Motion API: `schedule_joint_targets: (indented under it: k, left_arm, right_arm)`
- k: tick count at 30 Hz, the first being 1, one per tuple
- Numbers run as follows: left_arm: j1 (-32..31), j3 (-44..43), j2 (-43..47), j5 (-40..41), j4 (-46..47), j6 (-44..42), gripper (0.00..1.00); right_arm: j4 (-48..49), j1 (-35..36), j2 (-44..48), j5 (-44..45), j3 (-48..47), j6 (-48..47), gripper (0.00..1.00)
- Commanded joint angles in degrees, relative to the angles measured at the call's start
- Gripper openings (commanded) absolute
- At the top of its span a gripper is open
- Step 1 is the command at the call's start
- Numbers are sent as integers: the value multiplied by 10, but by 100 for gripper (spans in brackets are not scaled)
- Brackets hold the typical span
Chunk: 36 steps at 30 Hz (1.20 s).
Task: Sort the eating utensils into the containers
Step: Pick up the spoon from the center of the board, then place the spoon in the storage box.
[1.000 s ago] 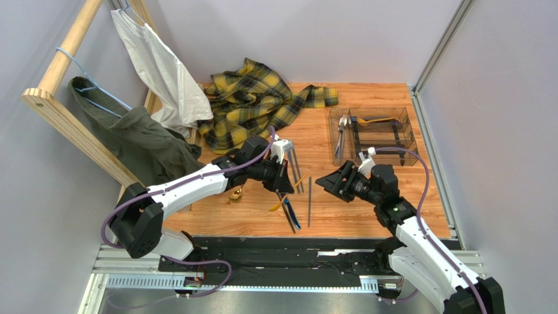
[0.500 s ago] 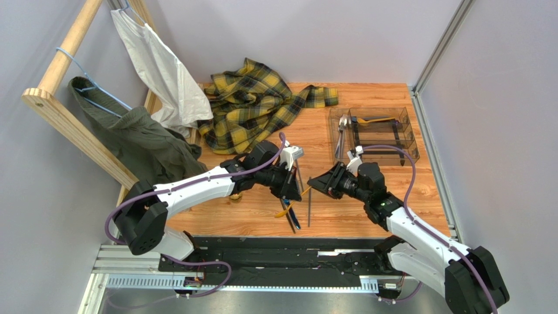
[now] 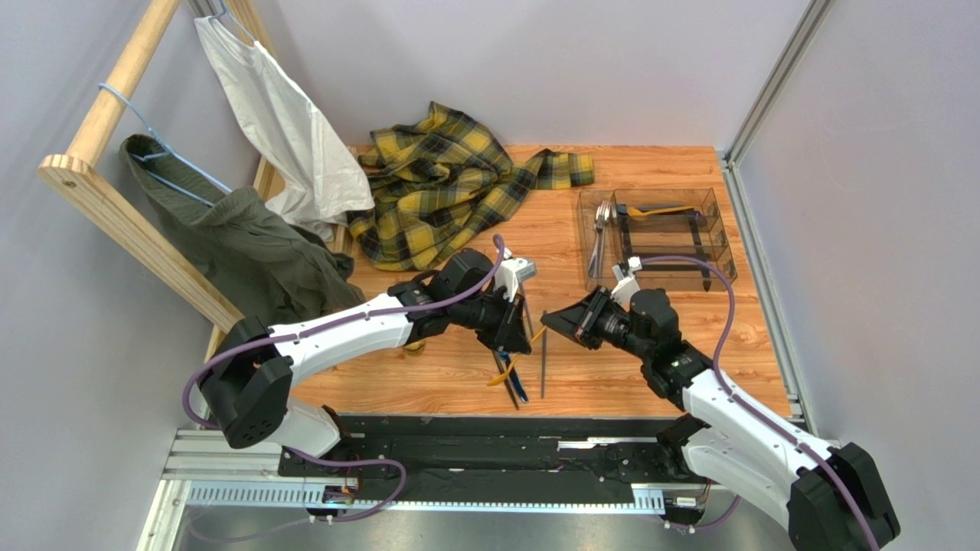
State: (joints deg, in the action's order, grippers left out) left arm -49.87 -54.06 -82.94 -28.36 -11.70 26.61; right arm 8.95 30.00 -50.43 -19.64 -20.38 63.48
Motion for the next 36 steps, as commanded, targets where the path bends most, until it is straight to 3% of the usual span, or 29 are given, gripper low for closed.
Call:
schedule_joint_targets:
  k: [1,2,3,6,13,14,23,36]
  left_arm:
    - [1,-13,39,42,-19,-8,26]
    - [1,-10,48,55,-22,-9,32]
    - [0,-1,59,86,-24,-7,47]
    - [0,4,101,132,-42,-14,65]
    - [0,8,151,212,-119,-35,78]
    - [0,8,154,245,-130,-34,89]
    - [0,-2,178,389,-227,-43,91]
    - [0,-24,190,401,-292,-64,91]
  right_arm:
    - [-9,4,27,26,10,-22,0]
    - [-12,3,29,28,10,-23,0]
    - [-14,4,31,27,10,-22,0]
    - [-23,3,40,31,11,-26,0]
    - [-28,4,41,36,7,-28,0]
    - [-29,3,41,36,8,-28,0]
    - [-50,5,56,47,10,-39,0]
    - [-88,4,47,72,-40,-69,0]
